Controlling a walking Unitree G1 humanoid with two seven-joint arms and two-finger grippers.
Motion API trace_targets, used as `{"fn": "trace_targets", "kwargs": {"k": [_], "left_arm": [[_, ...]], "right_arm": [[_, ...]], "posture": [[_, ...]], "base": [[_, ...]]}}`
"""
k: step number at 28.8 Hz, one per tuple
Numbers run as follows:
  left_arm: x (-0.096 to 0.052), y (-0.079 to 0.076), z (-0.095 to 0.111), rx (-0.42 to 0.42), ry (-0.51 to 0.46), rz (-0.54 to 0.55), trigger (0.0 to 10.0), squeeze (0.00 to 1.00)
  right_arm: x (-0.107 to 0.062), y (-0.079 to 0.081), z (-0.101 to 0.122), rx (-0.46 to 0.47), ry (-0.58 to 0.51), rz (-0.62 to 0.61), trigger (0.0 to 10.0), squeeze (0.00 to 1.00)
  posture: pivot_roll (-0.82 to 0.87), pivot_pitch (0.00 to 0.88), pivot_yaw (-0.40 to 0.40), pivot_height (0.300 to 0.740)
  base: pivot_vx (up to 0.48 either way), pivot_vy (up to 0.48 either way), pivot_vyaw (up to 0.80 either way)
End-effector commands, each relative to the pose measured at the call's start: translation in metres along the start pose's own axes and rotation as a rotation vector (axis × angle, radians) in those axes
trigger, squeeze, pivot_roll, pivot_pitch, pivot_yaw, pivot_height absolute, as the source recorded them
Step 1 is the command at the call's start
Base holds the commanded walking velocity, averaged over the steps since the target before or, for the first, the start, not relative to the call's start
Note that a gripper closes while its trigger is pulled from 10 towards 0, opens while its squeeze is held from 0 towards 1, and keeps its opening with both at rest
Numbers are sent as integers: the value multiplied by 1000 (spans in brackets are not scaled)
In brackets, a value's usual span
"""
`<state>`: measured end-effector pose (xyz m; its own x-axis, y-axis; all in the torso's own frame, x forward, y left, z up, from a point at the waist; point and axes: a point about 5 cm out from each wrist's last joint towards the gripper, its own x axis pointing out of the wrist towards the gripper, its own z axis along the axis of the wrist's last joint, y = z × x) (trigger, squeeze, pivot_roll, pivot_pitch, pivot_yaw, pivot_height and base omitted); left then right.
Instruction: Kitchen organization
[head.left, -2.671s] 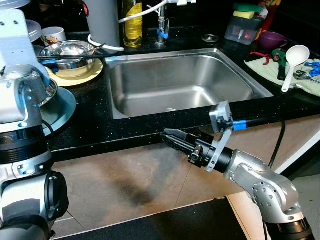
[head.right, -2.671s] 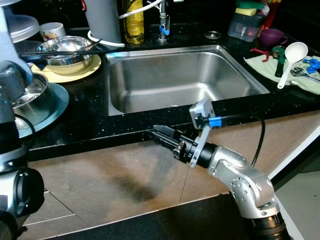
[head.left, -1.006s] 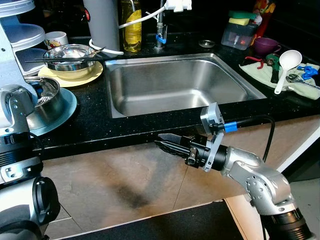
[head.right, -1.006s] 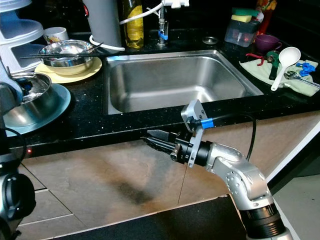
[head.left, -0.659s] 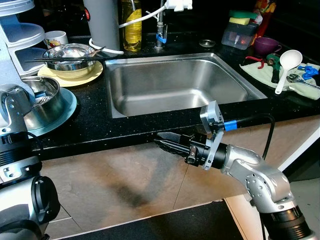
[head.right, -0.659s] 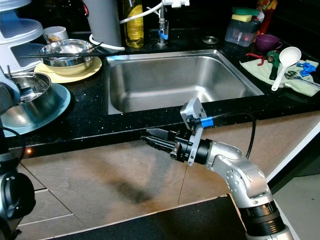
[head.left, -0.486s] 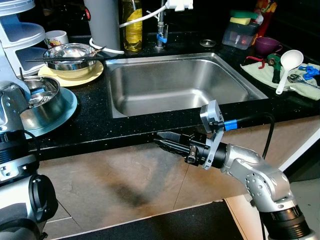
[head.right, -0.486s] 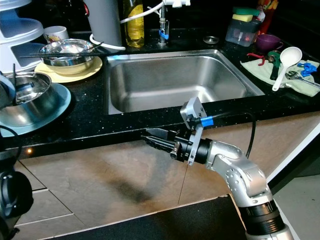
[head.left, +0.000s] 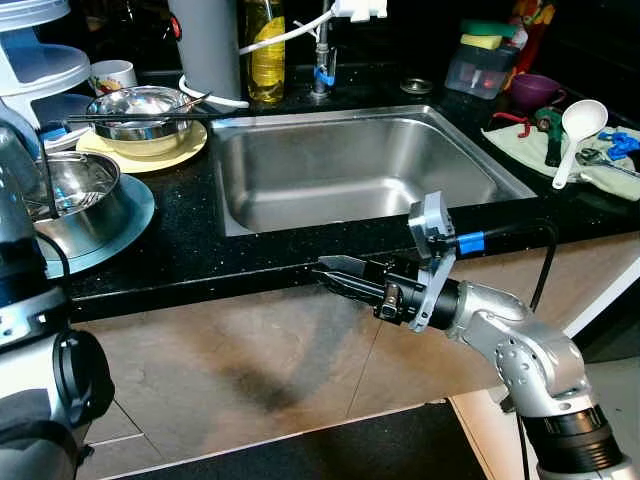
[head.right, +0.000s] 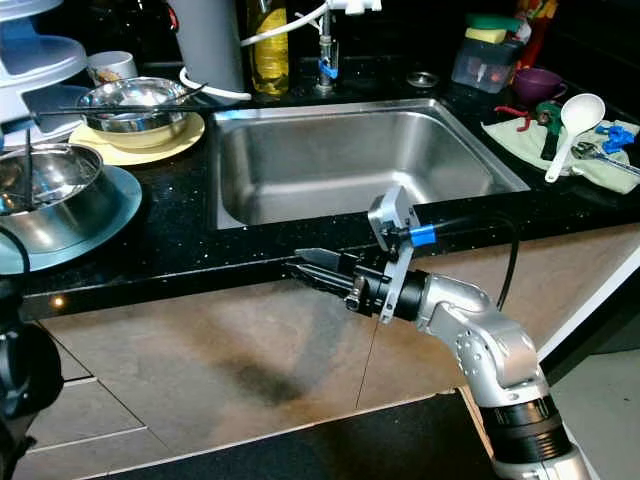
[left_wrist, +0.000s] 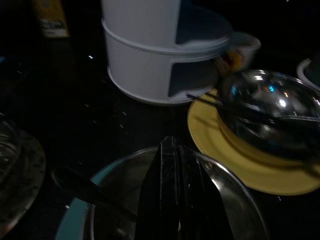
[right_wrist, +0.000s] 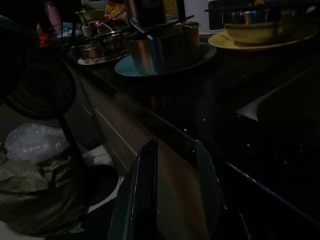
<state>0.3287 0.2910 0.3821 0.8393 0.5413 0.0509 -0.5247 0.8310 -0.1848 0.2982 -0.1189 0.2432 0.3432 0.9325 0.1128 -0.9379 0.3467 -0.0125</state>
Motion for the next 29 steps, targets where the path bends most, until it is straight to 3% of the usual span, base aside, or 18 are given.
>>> {"fn": "trace_targets", "kwargs": {"k": [1,2,3,4,23,24,29], "left_arm": [[4,1,-8,-25,62,-9,5490,0],[6,2,-10,-30,80,-2,9451,35],[7,2,-12,-35,91,2,10000,322],[9,2,-12,-51,98,0,10000,1000],[23,8,-35,-109,269,22,10000,1000],[24,8,-37,-118,278,16,10000,0],[26,5,-41,-117,293,-8,10000,0]], "right_arm": [[-2,-1,3,-3,-6,7,10000,0],[-1,-2,3,-5,-6,9,10000,0],[-1,-2,4,-6,-5,10,10000,0],[-1,-2,4,-7,-5,10,10000,0],[-3,-5,9,-17,-3,15,10000,0],[-3,-5,9,-18,-3,15,10000,0],[-3,-6,10,-22,-4,14,10000,0]], "posture": [[-15,152,-28,740],[-15,152,-28,740],[-15,155,-27,740],[-15,155,-27,740],[-16,159,-8,740],[-16,159,-8,740],[-11,162,0,740]], "base": [[0,0,0],[0,0,0],[0,0,0],[0,0,0],[0,0,0],[0,0,0],[0,0,0]]}}
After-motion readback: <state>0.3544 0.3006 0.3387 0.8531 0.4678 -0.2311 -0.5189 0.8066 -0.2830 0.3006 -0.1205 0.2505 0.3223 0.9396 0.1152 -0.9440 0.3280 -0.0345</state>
